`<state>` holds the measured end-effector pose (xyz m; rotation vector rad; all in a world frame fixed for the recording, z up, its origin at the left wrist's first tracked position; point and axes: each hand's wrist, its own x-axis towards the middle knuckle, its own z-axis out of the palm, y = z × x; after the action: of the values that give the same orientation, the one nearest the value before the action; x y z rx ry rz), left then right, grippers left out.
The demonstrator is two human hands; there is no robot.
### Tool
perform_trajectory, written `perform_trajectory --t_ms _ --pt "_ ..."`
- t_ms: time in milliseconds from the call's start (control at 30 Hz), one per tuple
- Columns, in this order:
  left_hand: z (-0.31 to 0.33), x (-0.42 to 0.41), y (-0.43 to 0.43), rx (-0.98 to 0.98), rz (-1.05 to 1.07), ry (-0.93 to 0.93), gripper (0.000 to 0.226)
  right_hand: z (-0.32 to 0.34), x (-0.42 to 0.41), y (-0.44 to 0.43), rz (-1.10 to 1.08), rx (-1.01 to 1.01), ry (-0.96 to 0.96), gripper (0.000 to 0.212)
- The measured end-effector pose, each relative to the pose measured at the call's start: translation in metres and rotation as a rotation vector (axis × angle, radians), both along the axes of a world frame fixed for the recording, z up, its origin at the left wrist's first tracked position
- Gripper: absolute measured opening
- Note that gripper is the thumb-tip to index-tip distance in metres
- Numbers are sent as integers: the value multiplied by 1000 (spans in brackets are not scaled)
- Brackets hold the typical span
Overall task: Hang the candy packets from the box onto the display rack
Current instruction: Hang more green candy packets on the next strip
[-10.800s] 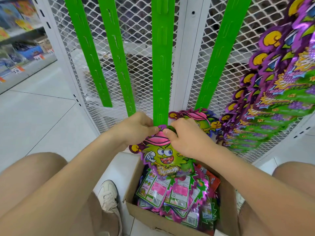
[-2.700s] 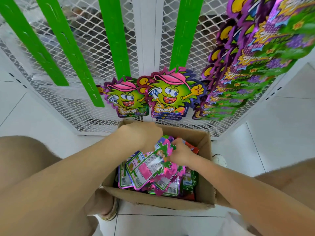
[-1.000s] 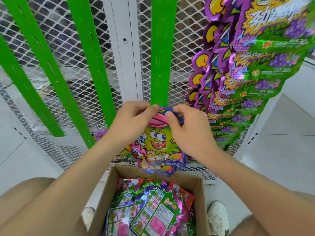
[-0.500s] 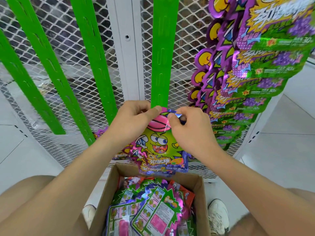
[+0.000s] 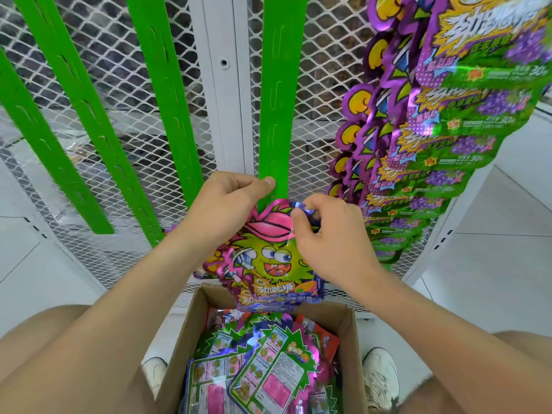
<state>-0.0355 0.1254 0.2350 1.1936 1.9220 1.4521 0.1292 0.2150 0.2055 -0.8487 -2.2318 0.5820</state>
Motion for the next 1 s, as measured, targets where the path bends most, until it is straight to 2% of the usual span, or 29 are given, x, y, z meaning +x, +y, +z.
perform_trajectory --t_ms 200,300,500,600,700,833,900,1000 --pt "2 -5 -3 -18 -4 -8 56 1 8 -7 96 66 -68 25" --pt "0 -6 -4 -10 -50 -49 57 5 12 -11 113 90 1 17" --pt "10 -1 -8 -85 -84 -118 34 9 4 -8 46 129 74 17" --pt "13 -1 -7 -91 -90 -141 46 11 -1 -8 35 150 82 16" --pt "11 -3 -6 -110 -50 -67 67 12 -6 -8 8 163 71 16" --pt "6 -14 -4 -137 -87 -25 103 13 -9 -11 -41 174 67 18" --pt "5 -14 -5 -138 -138 -15 103 14 -10 -12 -64 176 69 19" --pt "8 -10 -7 -109 -136 20 83 15 -10 -14 -88 183 63 17"
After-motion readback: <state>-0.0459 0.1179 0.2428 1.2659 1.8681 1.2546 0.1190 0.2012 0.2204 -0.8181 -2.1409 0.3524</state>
